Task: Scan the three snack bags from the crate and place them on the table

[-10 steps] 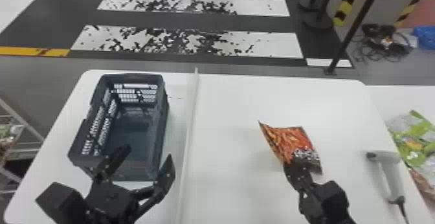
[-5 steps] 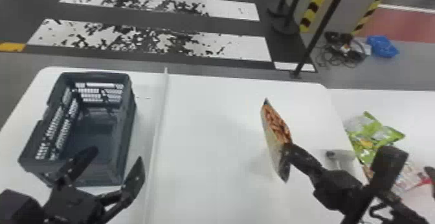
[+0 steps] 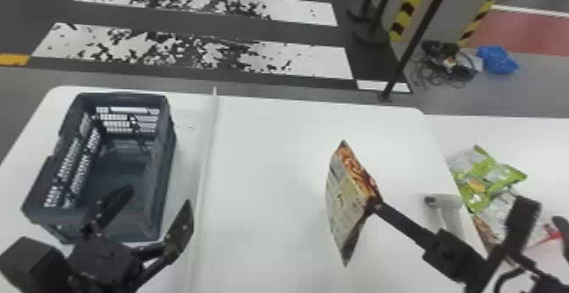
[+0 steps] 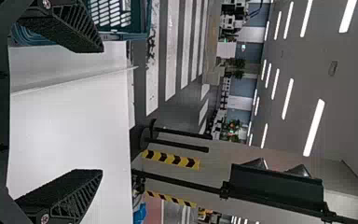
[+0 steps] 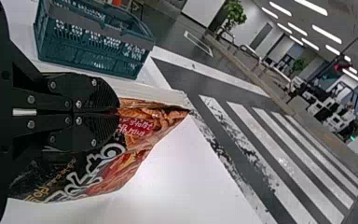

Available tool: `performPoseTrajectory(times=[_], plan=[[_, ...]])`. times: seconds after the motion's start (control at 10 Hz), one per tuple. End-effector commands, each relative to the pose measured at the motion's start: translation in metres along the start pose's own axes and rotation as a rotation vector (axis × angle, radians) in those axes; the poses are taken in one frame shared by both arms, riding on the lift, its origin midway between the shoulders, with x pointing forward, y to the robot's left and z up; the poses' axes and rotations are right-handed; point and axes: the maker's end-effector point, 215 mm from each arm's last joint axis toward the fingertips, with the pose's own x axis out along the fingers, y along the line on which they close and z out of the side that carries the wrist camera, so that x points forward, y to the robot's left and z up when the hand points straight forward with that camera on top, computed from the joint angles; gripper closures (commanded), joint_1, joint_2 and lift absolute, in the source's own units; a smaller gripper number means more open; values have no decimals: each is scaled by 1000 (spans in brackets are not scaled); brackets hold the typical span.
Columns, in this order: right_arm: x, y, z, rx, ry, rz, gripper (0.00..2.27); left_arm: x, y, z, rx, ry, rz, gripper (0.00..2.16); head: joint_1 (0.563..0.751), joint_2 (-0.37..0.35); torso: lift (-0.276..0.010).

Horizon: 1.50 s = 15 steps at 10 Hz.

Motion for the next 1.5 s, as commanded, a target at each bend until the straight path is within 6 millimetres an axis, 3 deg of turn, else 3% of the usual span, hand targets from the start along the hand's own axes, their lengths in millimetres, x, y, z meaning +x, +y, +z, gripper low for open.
performPoseTrajectory(times=[0.0,0.3,0.4,0.5,0.6,0.7,0.8,0.9,1.3,1.4], plan=[[8,-47,-5,58,6,-87,2148,5,-1,-1,7,1,-5,73,695,-169,-37],[5,-127,22,53,-91,-263,2051,11,4,-3,13,10,-3,73,695,-252,-37],[-1,-144,33,23,-140,-309,2051,13,3,-8,11,16,-3,73,695,-286,-37],[-4,-154,31,18,-139,-343,2024,15,4,-10,9,19,-2,73,695,-323,-37],[-10,-163,23,10,-134,-381,1669,17,4,-11,6,28,-1,73,695,-349,-37],[-16,-169,7,16,-116,-404,1288,17,4,-12,6,29,1,73,695,-350,-37],[-19,-172,-15,32,-84,-422,485,18,5,-12,4,27,2,73,695,-350,-37],[-20,-172,-30,49,-82,-440,12,20,6,-14,1,29,3,73,695,-350,-37],[-22,-156,-69,120,-51,-438,43,20,10,-15,-8,18,5,73,695,-346,-37],[-20,-155,-48,77,-88,-438,49,20,12,-15,-6,13,5,73,695,-337,-37]])
